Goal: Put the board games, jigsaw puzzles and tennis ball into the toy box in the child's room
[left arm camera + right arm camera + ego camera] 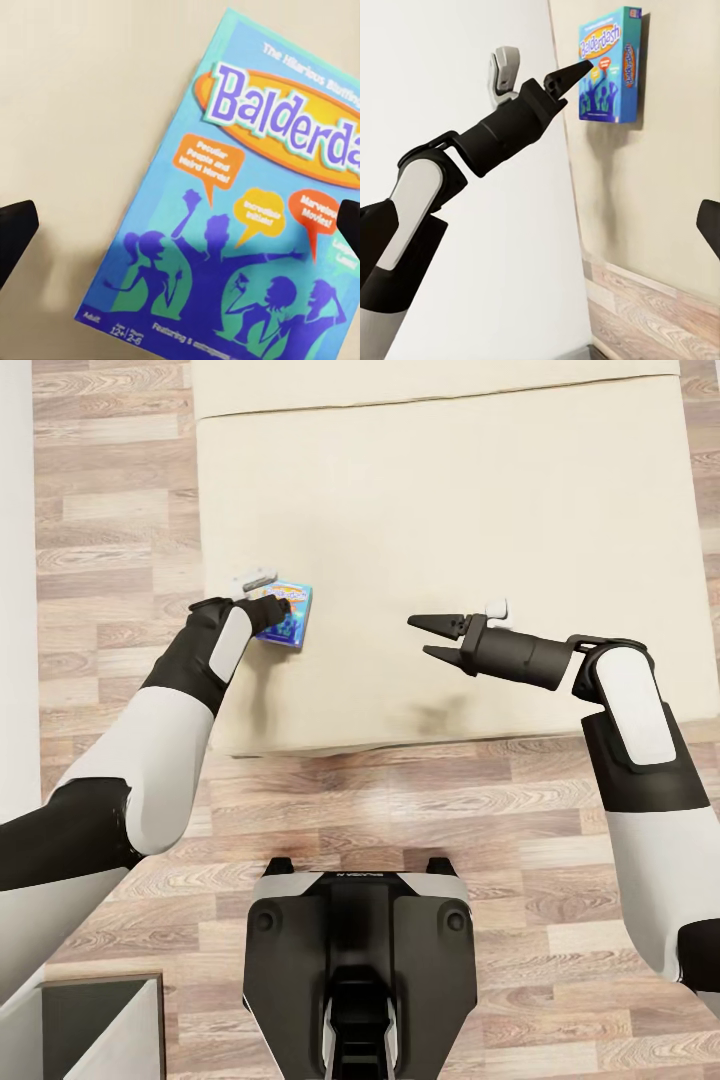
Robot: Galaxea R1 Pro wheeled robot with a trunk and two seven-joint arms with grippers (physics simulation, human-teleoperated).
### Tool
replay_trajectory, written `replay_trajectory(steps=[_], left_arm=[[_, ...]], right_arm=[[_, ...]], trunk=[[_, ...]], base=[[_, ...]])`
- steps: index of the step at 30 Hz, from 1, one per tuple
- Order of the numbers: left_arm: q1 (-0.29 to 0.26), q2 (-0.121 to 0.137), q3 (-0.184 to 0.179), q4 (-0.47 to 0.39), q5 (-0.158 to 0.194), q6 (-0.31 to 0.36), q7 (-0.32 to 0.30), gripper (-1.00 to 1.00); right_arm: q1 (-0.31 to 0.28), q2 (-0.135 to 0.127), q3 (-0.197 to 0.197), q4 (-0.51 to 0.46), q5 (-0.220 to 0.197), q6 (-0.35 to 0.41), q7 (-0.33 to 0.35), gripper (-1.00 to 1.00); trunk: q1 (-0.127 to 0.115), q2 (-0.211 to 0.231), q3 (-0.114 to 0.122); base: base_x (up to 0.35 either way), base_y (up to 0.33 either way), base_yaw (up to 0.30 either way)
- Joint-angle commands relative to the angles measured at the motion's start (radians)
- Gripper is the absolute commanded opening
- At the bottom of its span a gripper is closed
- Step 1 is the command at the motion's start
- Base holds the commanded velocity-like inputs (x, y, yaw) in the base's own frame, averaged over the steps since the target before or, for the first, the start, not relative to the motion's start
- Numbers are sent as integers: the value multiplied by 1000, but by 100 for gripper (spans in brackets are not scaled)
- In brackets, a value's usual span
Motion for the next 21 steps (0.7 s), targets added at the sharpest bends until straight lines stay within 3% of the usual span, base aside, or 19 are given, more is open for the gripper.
replay_trajectory(steps=[1, 11, 21], left_arm=[[0, -1, 3, -2, 11, 4, 7, 100], [0, -8, 2, -2, 11, 6, 11, 100], [0, -17, 1, -2, 11, 6, 11, 100]], right_arm=[[-1, -1, 1, 0, 5, 2, 5, 100], [-1, 0, 1, 2, 6, 1, -12, 100], [-1, 1, 1, 2, 5, 4, -34, 100]], trunk=[[1, -2, -1], [1, -2, -1], [1, -2, -1]], base=[[0, 0, 0], [6, 0, 0], [117, -38, 0]])
